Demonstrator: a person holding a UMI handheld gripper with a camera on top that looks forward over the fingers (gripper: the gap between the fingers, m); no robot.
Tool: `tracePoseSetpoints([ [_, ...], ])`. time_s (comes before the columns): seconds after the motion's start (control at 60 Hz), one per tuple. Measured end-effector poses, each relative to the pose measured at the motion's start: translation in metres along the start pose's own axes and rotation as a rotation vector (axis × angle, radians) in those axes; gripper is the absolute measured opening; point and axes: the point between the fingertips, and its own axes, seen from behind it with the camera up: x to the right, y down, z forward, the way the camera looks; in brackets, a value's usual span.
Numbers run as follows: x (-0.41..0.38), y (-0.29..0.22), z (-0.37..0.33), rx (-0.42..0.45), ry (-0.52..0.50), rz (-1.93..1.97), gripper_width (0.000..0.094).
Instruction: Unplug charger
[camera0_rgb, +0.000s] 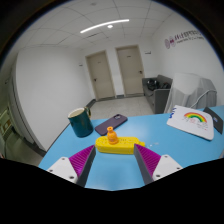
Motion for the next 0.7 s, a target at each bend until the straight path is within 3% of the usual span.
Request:
tracePoseSetpoints([
  [0.15,-0.007,-0.005,0.083,0.012,0.022,-0.019,0.0784],
  [0.233,-0.008,-0.008,0.115,0.027,0.048,-0.037,0.0727],
  [0.25,-0.008,-0.007,0.120,0.026,0.056,-0.039,0.0756],
  [0.267,-0.005,-0.009,0.124,0.040,0.064,-0.043,0.0663],
  [0.283,-0.003,-0.010,0.127,0.048,0.076,-0.047,0.0651],
  [0.333,0.003,-0.011,0.133,0.047,0.115,-0.049,0.0295],
  [0.35,0.008,-0.012,0.133,0.046,0.140,-0.051,0.0215],
  [0.5,0.009,-0.010,0.135,0.036,0.164,-0.062,0.0059],
  [0.667,0.007,-0.016,0.133,0.014,0.154,-0.072,0.0038],
  [0.7,0.001,-0.045,0.123,0.075,0.132,-0.058,0.0037],
])
